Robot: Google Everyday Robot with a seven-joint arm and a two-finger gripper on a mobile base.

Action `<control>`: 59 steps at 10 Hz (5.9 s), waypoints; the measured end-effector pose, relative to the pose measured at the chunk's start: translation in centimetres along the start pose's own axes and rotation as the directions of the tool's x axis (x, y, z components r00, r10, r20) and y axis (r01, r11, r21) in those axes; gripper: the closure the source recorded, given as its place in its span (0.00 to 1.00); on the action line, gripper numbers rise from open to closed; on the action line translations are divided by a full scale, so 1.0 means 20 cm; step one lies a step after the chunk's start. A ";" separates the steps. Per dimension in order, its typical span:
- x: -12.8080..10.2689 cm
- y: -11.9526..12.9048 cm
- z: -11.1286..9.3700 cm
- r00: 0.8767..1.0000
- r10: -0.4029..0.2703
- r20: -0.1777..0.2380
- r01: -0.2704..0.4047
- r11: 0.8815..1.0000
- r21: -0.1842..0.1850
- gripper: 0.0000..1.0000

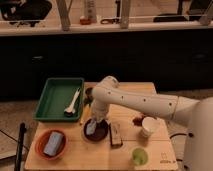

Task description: Wipe purple bowl with towel

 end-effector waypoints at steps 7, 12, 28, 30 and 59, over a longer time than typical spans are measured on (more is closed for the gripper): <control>-0.25 0.02 0.02 0.988 -0.139 0.063 0.141 0.990 -0.030 1.00; -0.15 0.21 -0.02 0.997 -0.063 0.047 0.065 0.997 -0.044 1.00; -0.07 0.14 -0.05 0.999 -0.042 0.020 0.043 0.999 -0.018 1.00; -0.07 0.14 -0.05 0.999 -0.042 0.020 0.043 0.999 -0.019 1.00; -0.07 0.14 -0.05 0.999 -0.042 0.020 0.043 0.999 -0.018 1.00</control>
